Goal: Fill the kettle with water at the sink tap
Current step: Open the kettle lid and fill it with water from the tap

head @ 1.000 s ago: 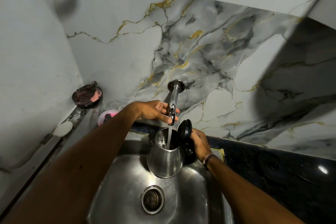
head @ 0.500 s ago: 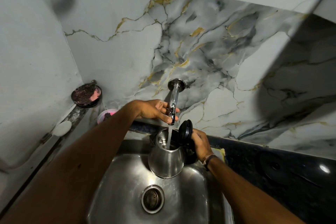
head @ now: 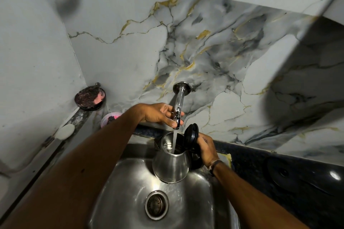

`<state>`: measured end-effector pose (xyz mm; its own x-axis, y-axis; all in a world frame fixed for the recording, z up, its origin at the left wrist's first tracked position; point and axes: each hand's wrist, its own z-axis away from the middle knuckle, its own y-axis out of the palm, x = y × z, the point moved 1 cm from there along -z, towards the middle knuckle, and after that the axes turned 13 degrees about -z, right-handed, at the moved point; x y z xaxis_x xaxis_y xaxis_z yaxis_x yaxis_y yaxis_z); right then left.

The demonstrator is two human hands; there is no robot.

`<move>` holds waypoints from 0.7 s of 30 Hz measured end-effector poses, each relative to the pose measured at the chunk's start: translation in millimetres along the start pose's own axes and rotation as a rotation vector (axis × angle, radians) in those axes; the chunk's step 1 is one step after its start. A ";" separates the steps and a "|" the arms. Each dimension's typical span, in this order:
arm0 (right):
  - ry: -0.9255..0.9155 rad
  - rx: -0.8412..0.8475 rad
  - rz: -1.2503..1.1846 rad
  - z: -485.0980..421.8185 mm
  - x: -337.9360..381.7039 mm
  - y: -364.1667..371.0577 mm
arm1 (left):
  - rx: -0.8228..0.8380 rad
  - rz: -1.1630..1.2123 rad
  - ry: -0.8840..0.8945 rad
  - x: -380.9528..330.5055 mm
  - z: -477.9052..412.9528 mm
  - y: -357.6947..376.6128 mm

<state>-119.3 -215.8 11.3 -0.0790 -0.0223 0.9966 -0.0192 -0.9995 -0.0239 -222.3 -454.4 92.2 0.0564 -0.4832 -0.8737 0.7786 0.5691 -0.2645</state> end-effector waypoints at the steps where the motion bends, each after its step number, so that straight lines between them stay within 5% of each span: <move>1: -0.002 0.001 0.001 0.3 0.0 -0.1 | -0.001 -0.001 0.000 -0.2 0.3 0.0; 21: -0.032 -0.015 -0.042 4.3 2.0 3.7 | -0.017 -0.016 0.003 -4.0 2.5 1.6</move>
<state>-115.3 -219.6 13.6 -0.0458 0.0190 0.9988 -0.0369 -0.9992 0.0173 -219.6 -453.2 96.3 0.0417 -0.4902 -0.8706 0.7684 0.5727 -0.2857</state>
